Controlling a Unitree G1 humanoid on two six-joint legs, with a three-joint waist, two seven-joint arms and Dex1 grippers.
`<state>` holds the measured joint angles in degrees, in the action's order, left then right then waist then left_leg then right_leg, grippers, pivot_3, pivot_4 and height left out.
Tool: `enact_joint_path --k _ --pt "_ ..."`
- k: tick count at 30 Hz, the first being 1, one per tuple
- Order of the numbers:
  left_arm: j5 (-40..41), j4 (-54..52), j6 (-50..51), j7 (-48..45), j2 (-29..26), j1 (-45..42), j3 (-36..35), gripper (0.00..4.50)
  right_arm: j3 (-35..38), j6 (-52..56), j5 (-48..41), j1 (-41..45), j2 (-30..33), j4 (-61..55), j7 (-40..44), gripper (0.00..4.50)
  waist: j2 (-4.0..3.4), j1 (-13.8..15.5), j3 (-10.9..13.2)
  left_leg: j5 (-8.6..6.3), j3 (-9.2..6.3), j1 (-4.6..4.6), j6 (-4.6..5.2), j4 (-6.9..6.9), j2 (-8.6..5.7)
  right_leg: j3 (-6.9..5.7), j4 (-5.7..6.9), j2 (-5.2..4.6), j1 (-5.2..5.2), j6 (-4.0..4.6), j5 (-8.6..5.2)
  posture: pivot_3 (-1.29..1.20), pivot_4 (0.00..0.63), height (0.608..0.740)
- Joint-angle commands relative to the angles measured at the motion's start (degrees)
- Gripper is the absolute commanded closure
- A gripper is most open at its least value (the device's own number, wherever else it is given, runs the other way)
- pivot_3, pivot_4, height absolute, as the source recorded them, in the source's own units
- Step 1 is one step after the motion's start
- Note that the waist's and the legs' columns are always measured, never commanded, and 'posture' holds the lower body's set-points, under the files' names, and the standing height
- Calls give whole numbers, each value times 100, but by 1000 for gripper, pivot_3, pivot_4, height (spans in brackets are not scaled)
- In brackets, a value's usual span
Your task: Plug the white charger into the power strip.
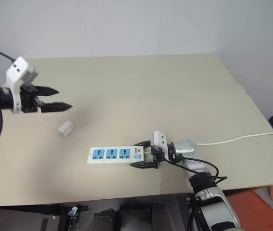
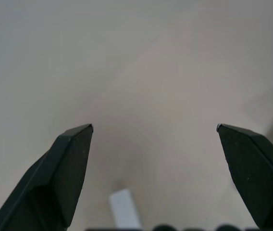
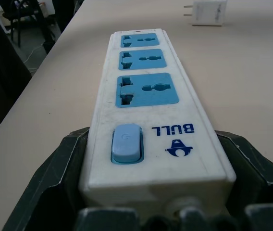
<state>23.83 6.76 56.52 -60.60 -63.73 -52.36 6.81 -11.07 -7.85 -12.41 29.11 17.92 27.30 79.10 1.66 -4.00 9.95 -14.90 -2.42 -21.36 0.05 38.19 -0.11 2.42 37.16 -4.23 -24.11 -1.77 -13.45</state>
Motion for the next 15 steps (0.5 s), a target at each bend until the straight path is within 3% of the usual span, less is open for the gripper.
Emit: enact_joint_path --k 1,5,9,15 --pt "-905 926 808 -423 153 -1236 1412 0 -94 -63 -5 -97 -81 -108 -51 1067 1 10 -1 0 14 0 0 1 1 -2 -4 4 5 -1 0 0 150 740" --pt "-1603 2310 1610 -850 785 -2466 2840 0 -81 19 -31 -216 -123 -289 -199 1067 3 0 -2 0 18 -6 0 9 4 2 0 13 2 -3 -2 0 150 740" --pt "-2167 3588 1533 -1580 1357 -3002 3953 0 -98 95 -40 -378 -100 -511 -300 1067 3 -32 -1 0 18 -14 1 10 12 6 3 25 -10 -3 -3 0 150 740" --pt "-2978 5376 670 -1804 2171 -3312 4250 0 -119 218 -51 -577 -73 -792 -463 1067 6 -6 -1 0 6 -46 1 14 16 0 4 29 -22 -2 -2 0 150 740"
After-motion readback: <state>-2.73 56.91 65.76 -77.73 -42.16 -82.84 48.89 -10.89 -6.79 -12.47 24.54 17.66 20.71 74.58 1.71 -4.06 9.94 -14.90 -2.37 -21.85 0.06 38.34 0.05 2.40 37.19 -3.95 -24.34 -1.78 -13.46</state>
